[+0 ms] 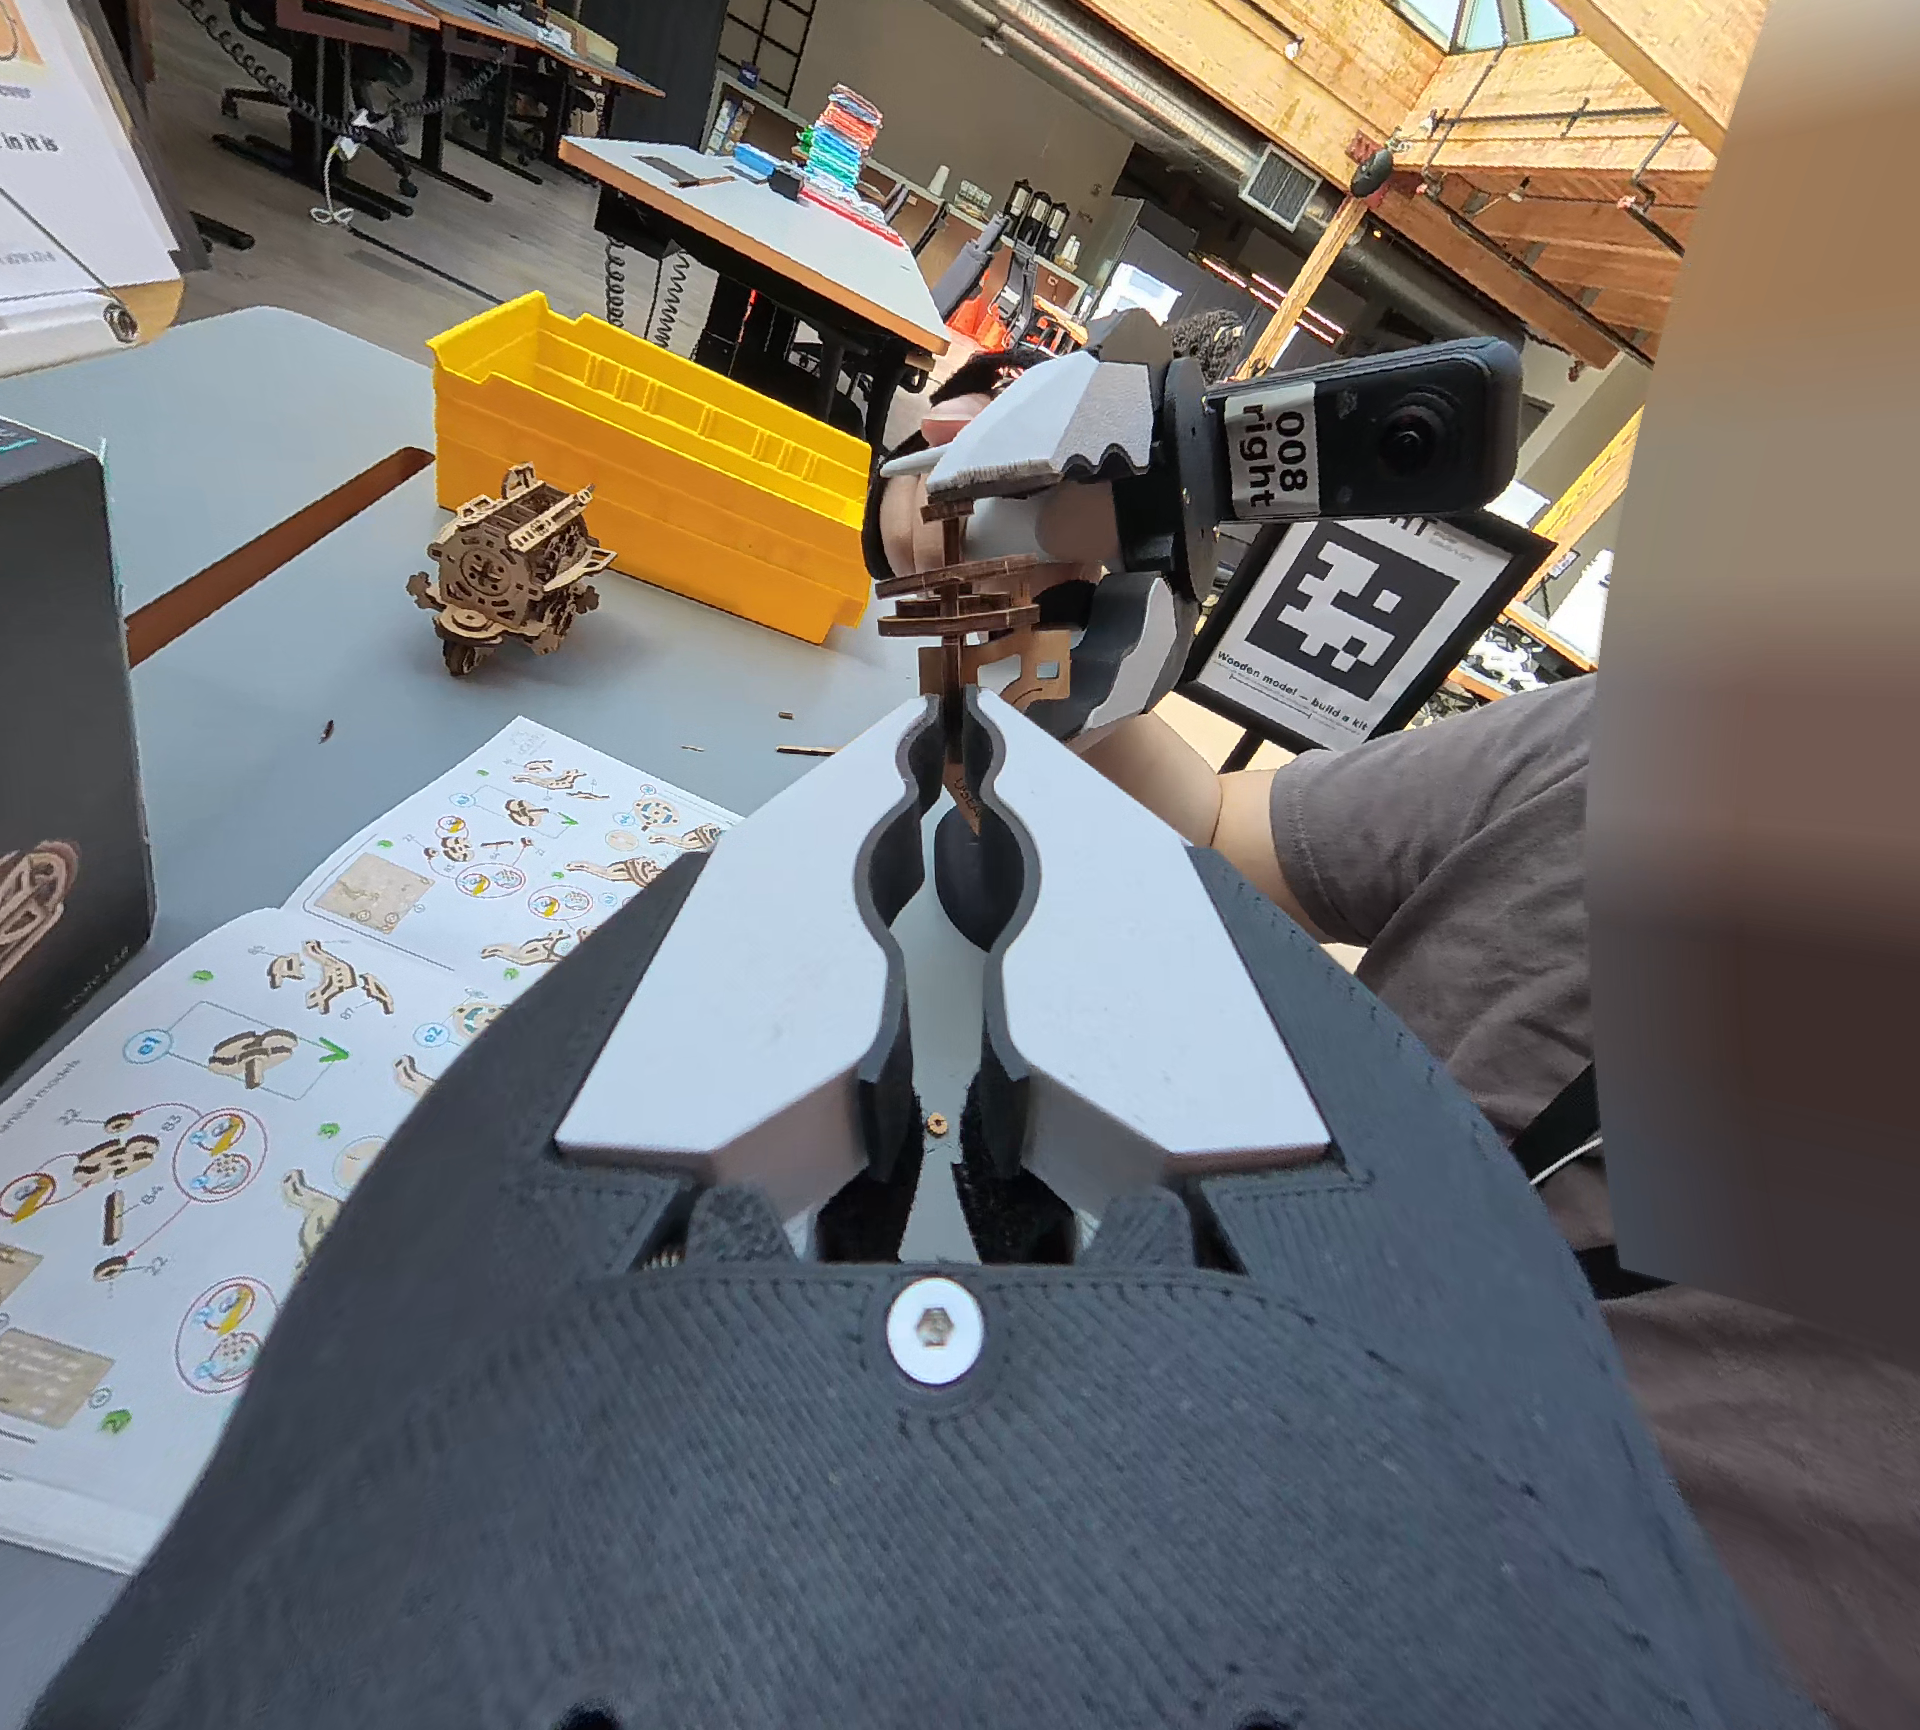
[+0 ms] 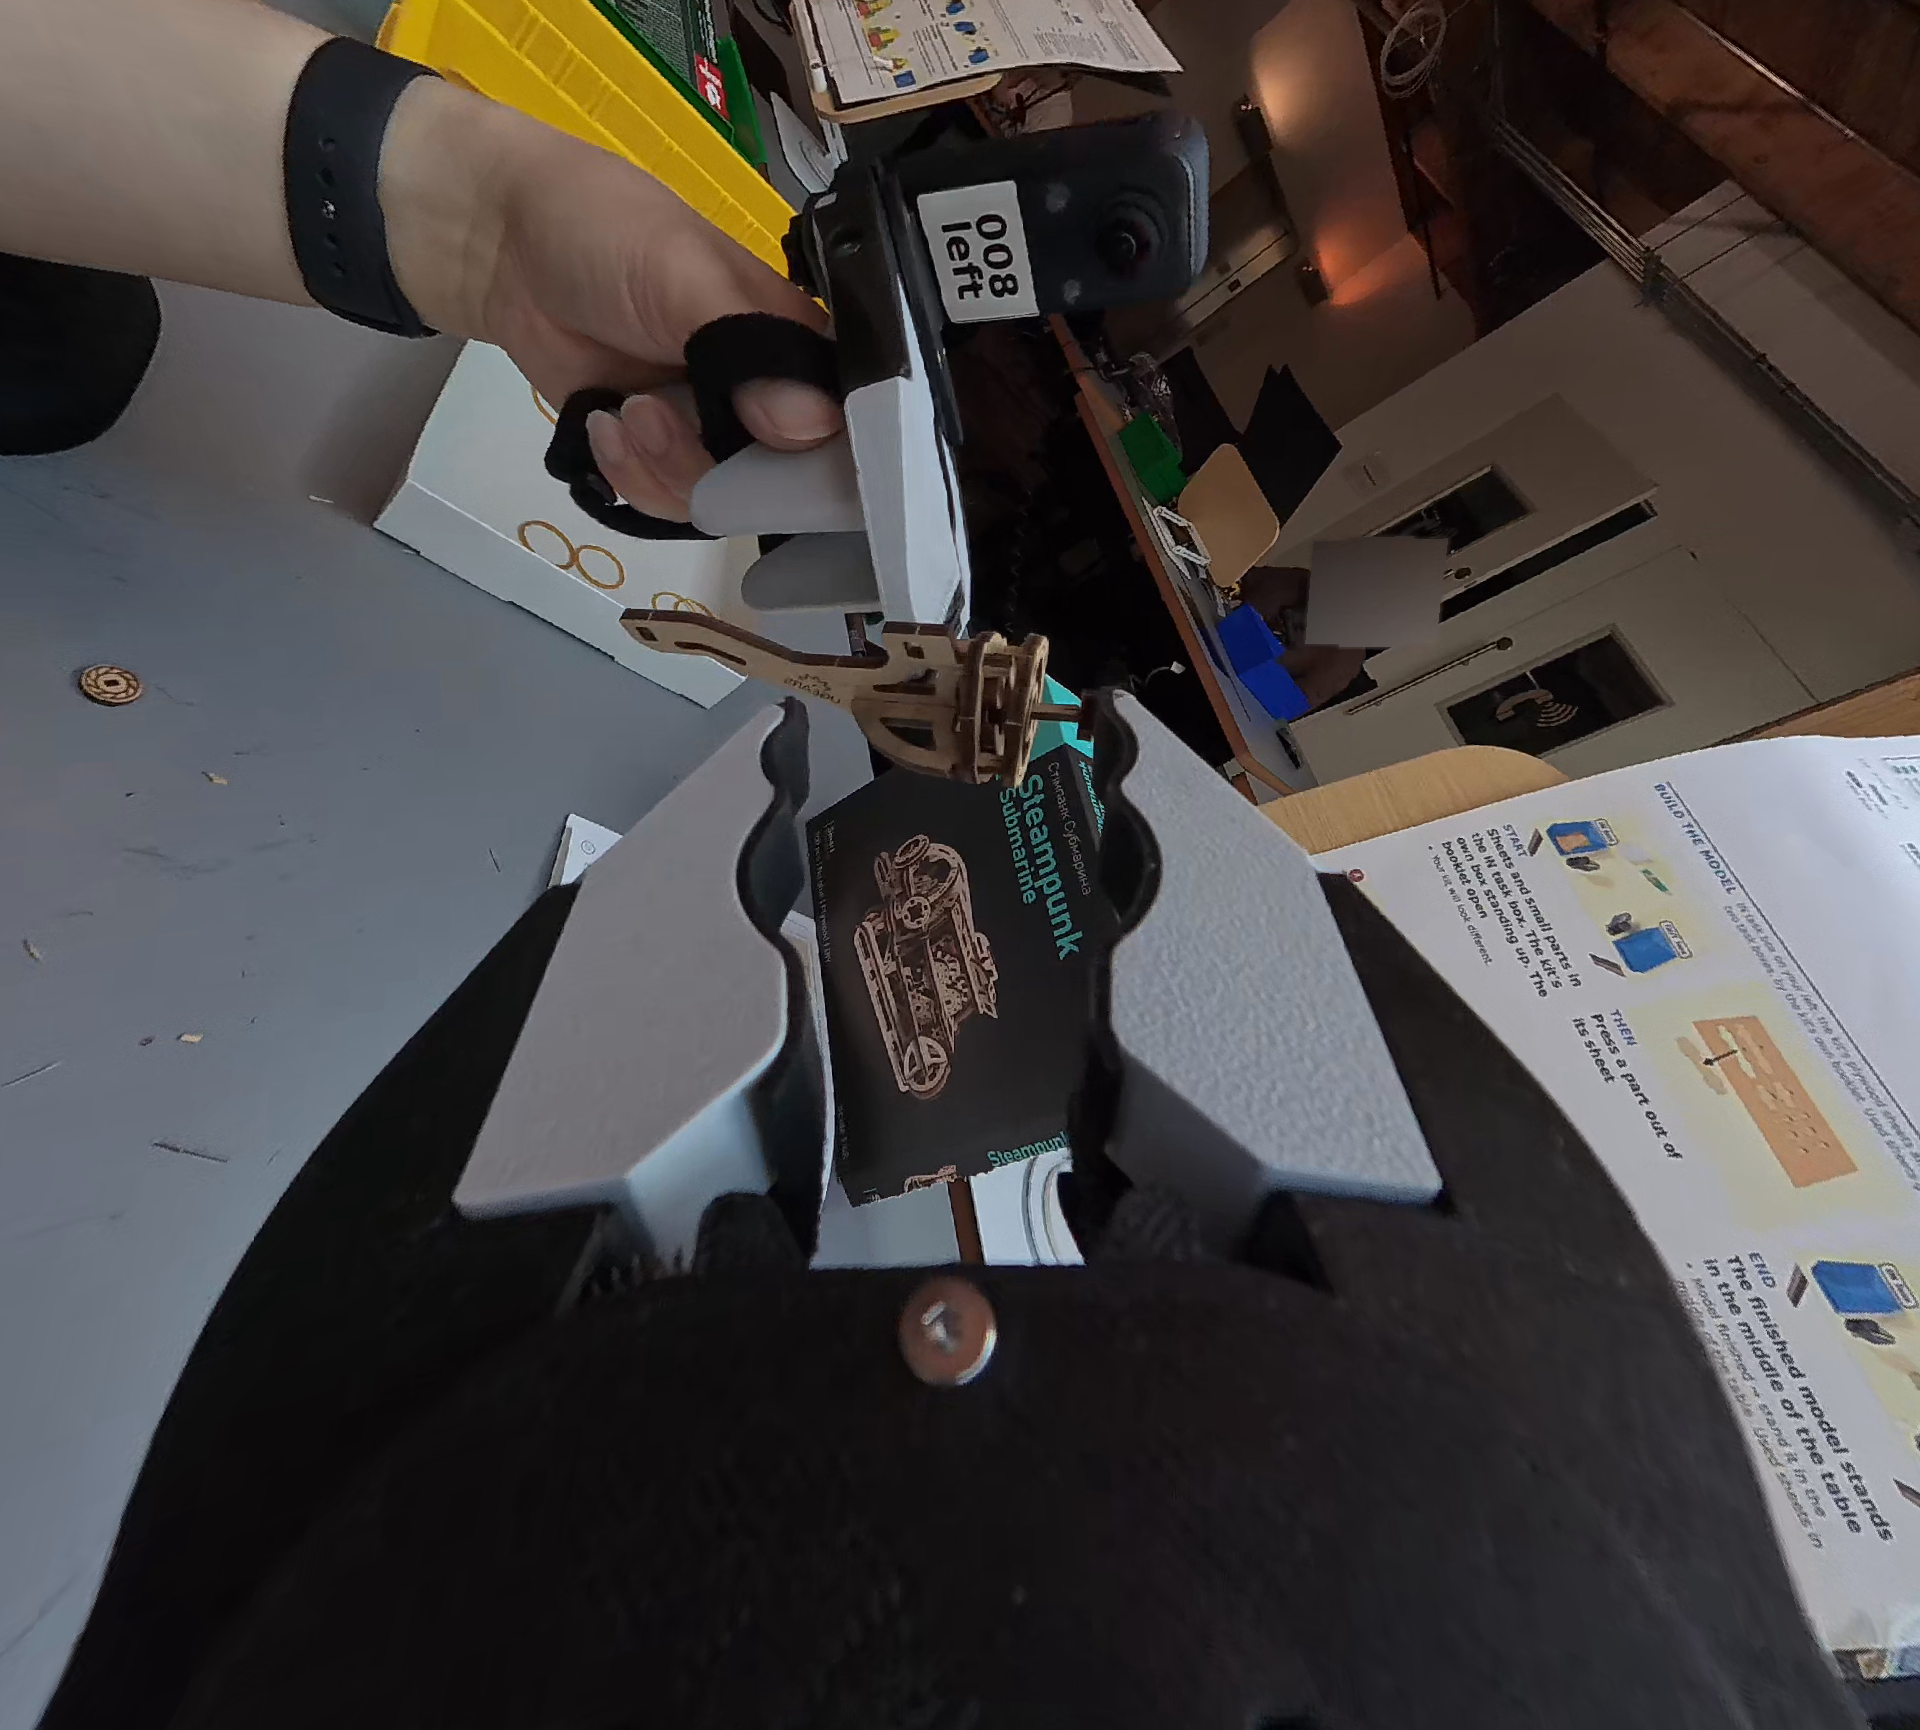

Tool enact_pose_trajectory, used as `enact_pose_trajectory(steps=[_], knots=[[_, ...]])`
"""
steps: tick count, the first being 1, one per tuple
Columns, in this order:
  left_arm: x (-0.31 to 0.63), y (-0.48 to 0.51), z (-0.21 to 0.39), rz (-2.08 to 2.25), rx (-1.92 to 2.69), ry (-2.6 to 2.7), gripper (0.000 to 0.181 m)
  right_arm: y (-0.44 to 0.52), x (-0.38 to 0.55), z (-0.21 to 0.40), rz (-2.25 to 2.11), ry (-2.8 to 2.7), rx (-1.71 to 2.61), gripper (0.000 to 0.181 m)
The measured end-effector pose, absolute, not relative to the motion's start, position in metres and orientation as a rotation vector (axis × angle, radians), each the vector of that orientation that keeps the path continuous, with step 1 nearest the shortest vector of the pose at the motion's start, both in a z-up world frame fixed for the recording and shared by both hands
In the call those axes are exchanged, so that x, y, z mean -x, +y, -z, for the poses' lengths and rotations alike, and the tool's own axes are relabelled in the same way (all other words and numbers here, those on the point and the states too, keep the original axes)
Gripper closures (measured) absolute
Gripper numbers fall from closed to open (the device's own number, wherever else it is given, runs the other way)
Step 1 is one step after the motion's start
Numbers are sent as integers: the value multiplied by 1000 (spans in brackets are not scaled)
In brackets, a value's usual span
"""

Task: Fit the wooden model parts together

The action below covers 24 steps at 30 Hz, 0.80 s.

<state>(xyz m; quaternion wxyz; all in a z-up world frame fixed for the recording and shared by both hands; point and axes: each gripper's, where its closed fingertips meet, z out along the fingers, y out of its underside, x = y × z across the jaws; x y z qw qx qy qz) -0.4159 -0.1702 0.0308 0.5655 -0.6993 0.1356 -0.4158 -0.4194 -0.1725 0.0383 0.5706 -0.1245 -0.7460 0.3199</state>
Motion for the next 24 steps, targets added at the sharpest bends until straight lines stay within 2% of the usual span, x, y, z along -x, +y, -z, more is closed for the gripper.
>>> enact_pose_trajectory(steps=[17, 24], knots=[[417, -164, -30, 987, 1669, 238, 181, -165, 418, -46, -966, -1686, 348, 140], [416, -165, -28, 948, 1690, 270, 181, -165, 417, -44, -996, -1706, 354, 140]])
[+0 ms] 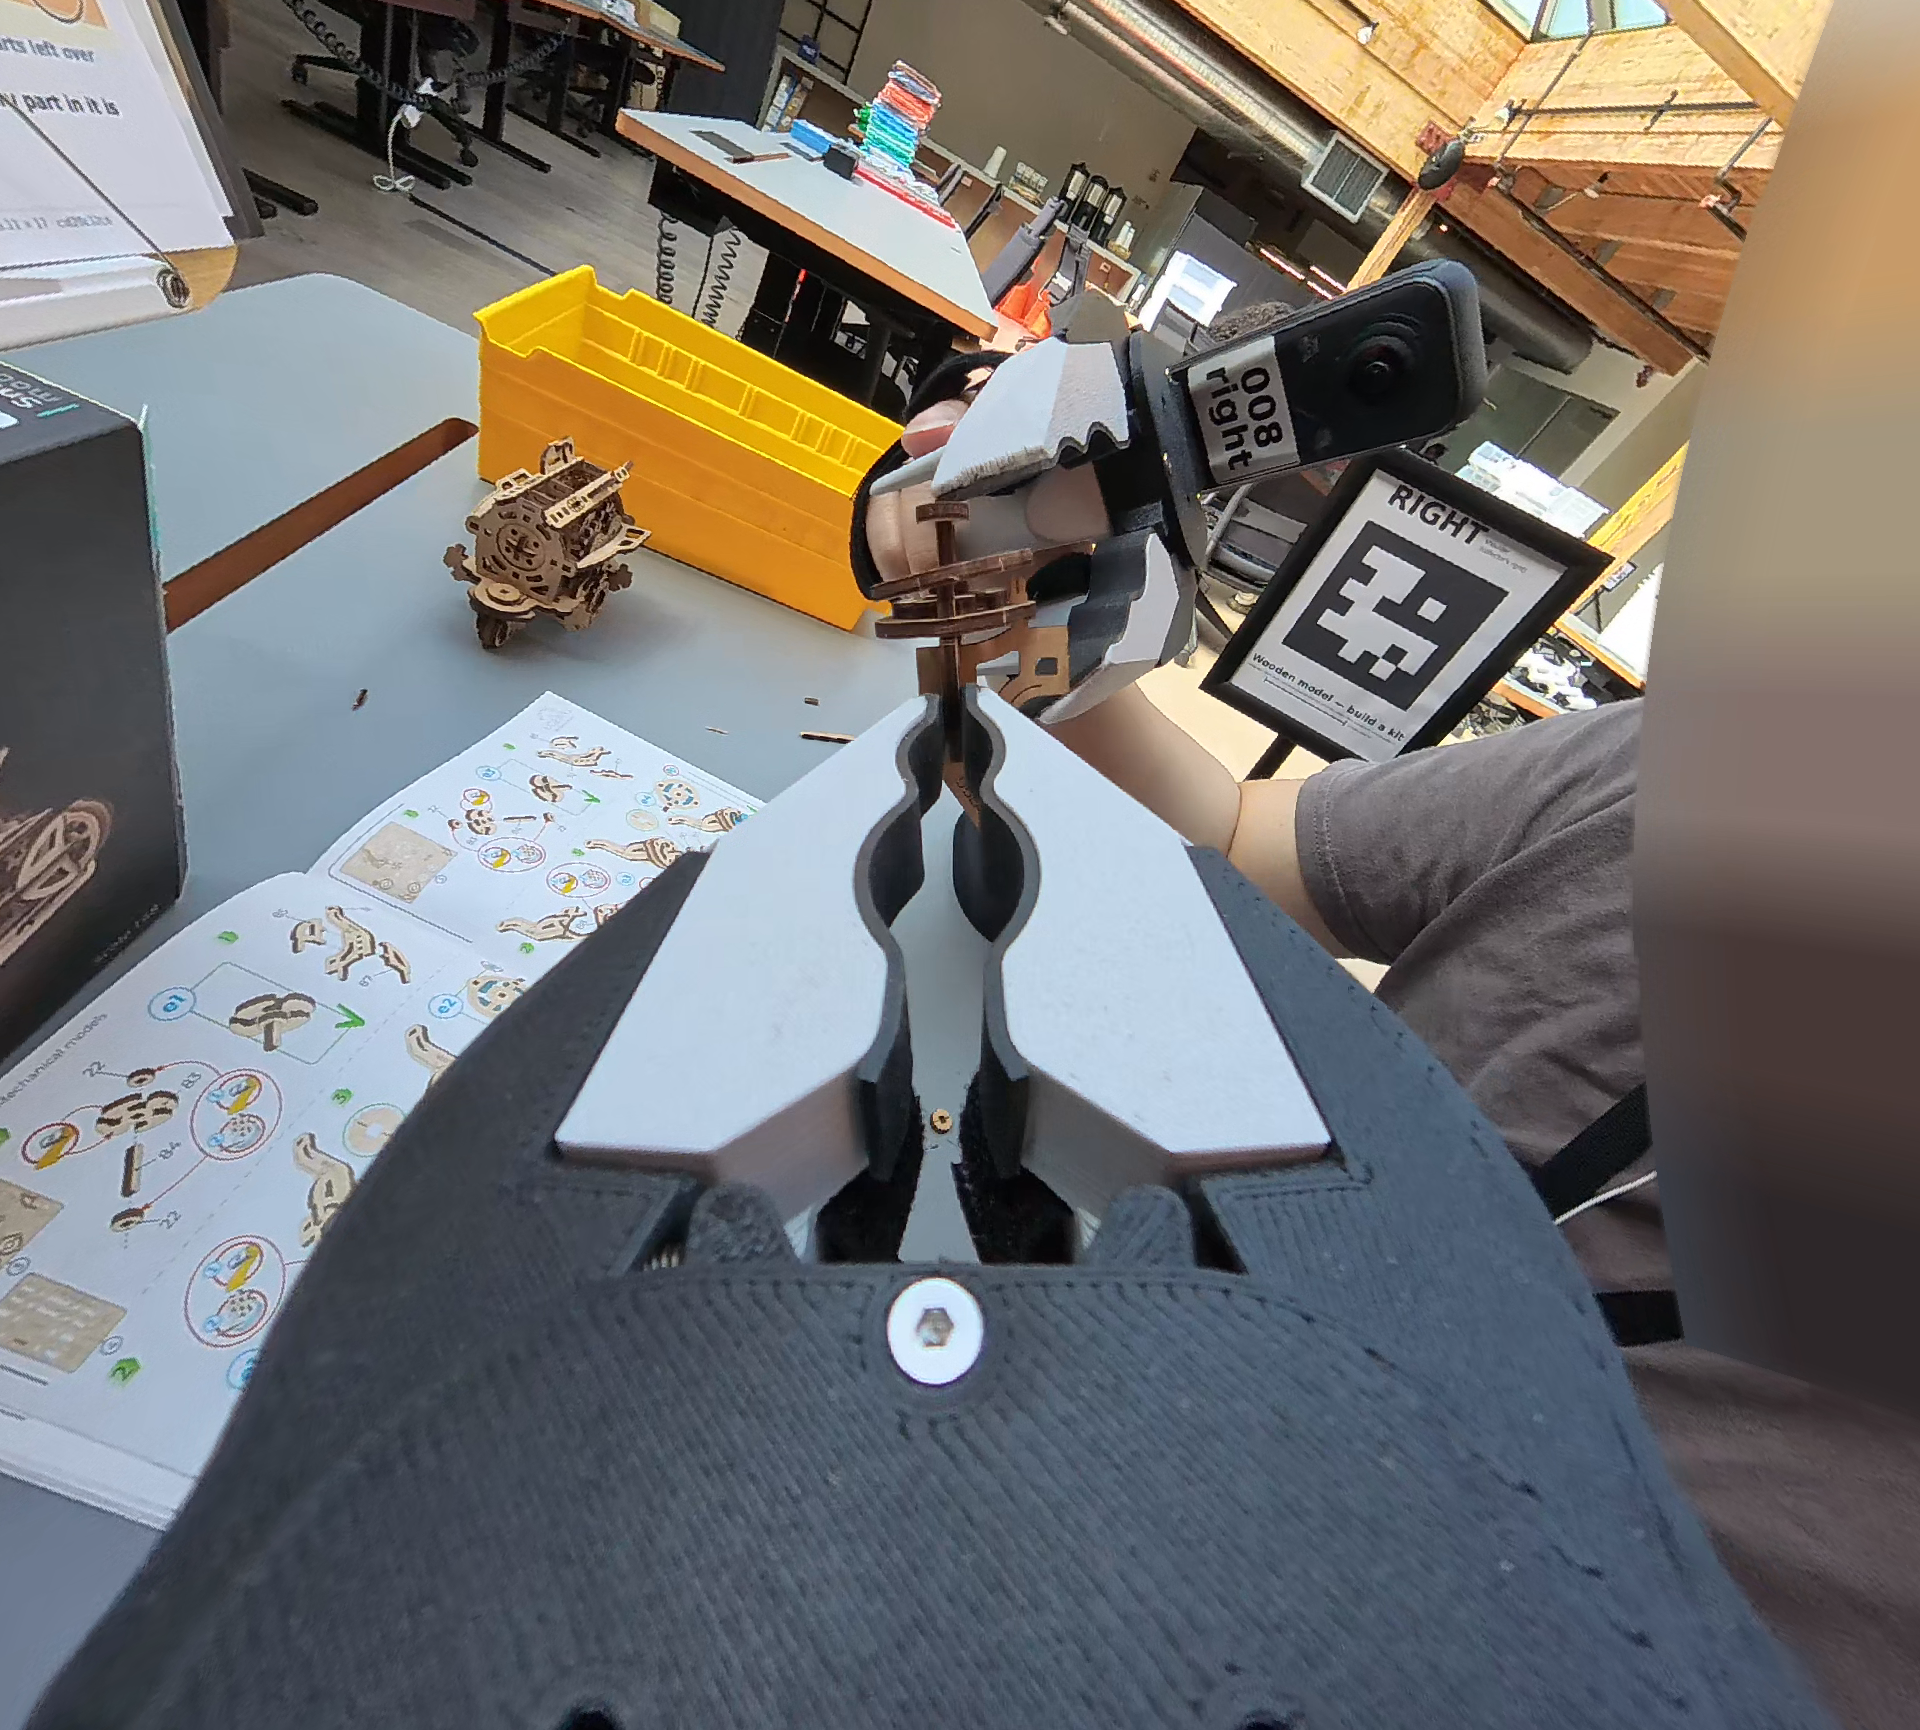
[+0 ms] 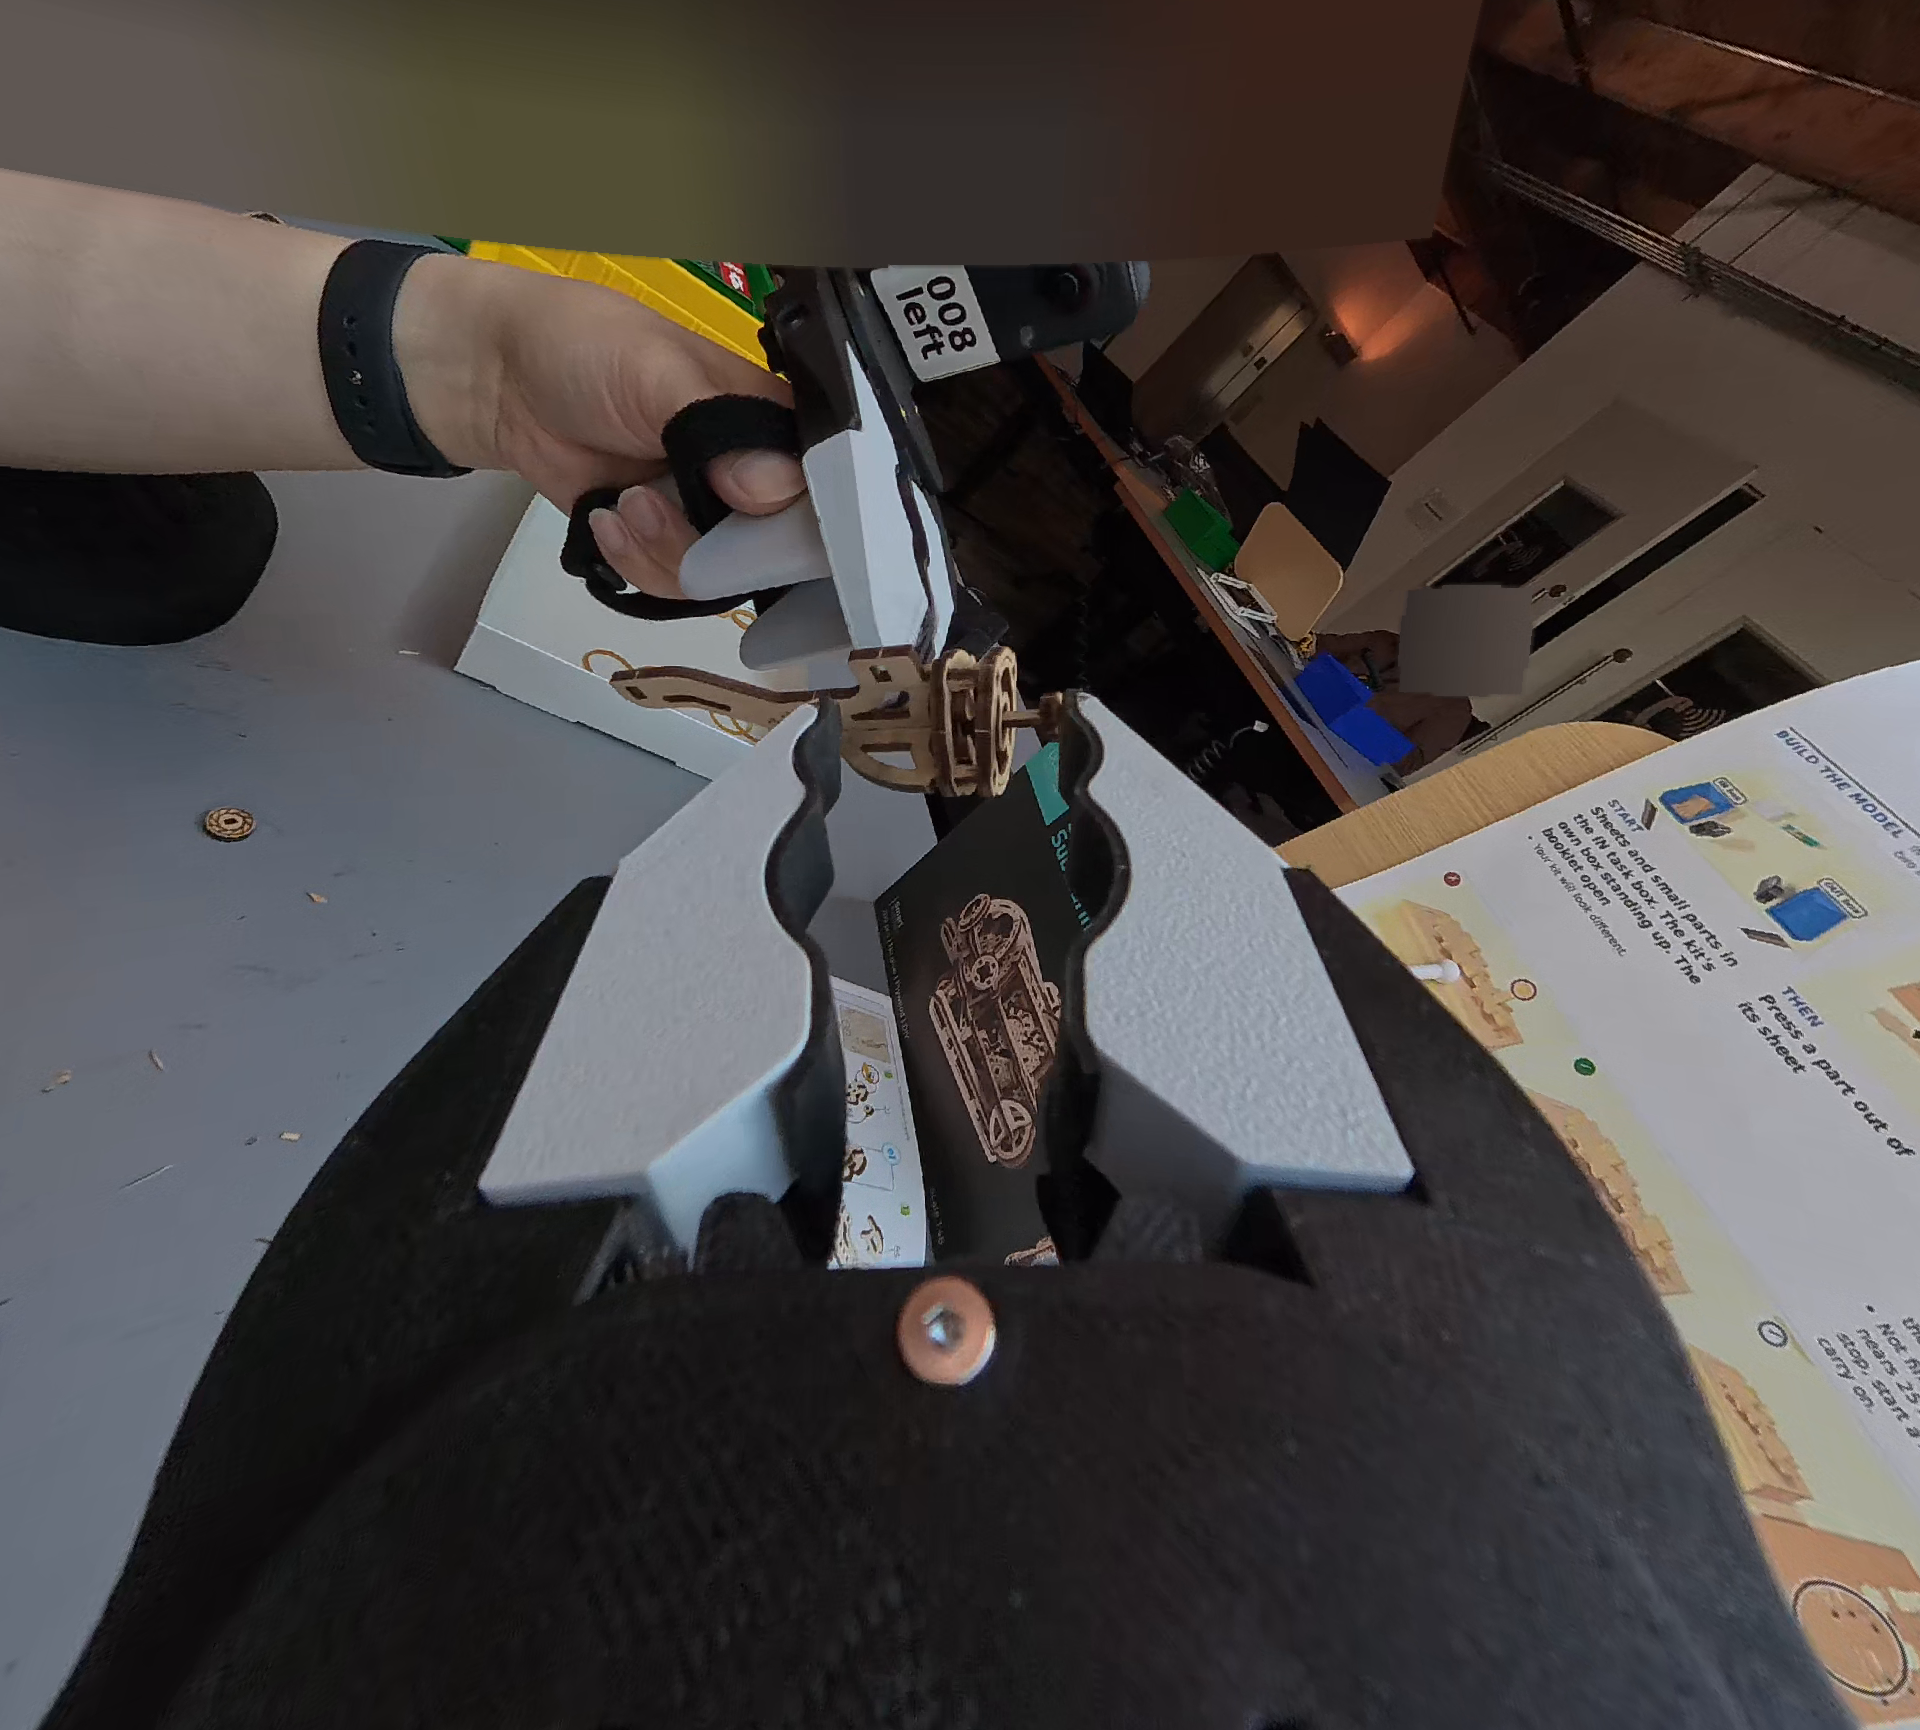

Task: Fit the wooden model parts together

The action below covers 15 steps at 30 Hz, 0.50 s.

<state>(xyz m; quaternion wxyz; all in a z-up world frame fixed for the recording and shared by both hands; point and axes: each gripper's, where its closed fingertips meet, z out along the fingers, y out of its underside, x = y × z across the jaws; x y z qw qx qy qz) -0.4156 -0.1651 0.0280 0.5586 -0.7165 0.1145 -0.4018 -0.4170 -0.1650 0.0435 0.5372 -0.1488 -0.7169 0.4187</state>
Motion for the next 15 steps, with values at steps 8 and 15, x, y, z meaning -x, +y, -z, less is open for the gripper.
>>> enact_pose_trajectory(steps=[8, 15], knots=[[414, -166, -29, 944, 1687, 280, 181, -164, 415, -45, -962, -1708, 342, 134], [412, -167, -29, 943, 1694, 296, 181, -166, 418, -39, -894, -1732, 329, 132]])
